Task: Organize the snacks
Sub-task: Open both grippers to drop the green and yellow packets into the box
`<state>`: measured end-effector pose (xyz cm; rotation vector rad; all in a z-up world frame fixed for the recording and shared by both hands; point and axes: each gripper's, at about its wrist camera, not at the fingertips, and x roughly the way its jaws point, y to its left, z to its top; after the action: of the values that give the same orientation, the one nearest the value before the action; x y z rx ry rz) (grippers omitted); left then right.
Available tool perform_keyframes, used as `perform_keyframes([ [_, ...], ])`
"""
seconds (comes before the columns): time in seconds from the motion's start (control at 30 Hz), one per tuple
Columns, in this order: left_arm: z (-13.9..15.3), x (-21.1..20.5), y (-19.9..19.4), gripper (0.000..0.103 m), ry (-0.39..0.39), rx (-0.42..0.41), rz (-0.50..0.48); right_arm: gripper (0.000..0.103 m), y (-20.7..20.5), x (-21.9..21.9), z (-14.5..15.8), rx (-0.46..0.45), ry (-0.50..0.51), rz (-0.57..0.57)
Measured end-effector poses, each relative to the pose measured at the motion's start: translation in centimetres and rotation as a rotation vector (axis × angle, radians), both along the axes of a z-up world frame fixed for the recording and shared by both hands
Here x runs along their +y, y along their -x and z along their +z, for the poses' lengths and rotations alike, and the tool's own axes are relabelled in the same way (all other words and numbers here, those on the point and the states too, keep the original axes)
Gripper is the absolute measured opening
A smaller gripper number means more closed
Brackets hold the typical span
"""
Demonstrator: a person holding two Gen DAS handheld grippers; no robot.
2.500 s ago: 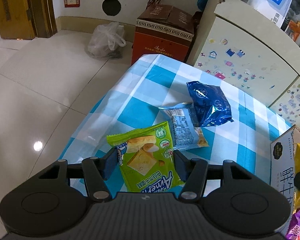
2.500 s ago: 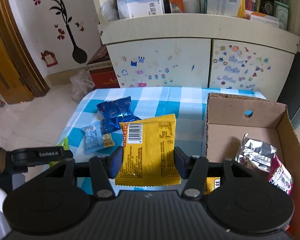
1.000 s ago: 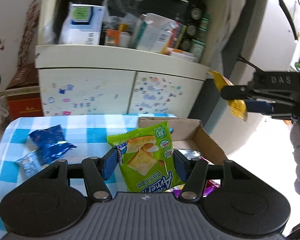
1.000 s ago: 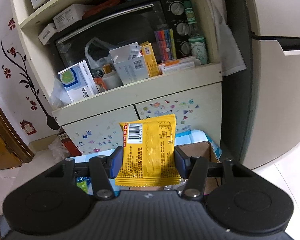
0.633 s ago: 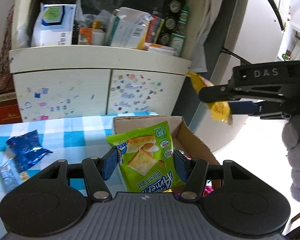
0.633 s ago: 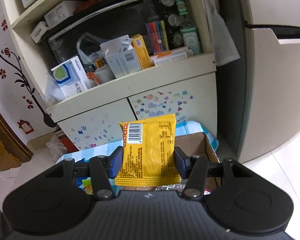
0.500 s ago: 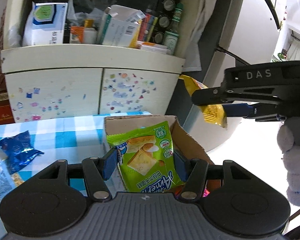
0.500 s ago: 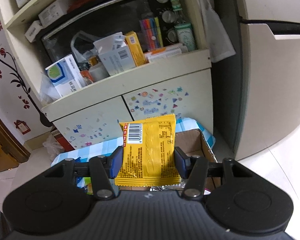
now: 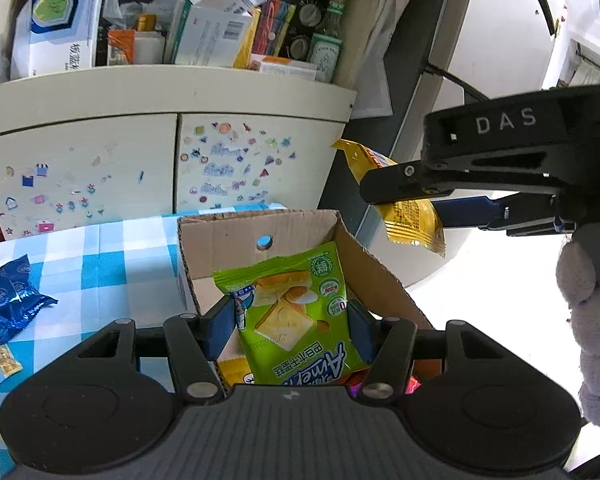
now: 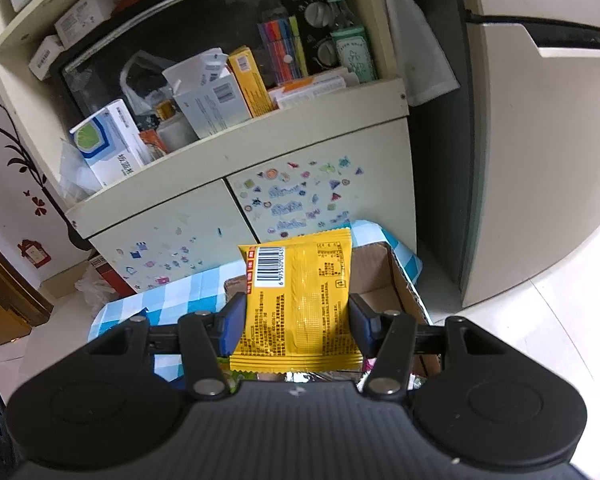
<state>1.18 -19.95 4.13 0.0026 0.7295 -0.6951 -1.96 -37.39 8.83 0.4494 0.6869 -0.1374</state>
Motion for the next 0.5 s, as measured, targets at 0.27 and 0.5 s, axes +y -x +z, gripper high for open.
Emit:
perform_keyframes([
  [0.27,0.00,-0.58,0.36,0.094,-0.058,-0.023,0.027,0.072,-0.44,-0.61,-0.66,0.031,-0.018,-0.057],
  [0.5,0.57,-0.17,0.27,0.098,-0.076,-0.024,0.048,0.073,-0.59,-0.50,-0.52,0.017,-0.033,-0.058],
])
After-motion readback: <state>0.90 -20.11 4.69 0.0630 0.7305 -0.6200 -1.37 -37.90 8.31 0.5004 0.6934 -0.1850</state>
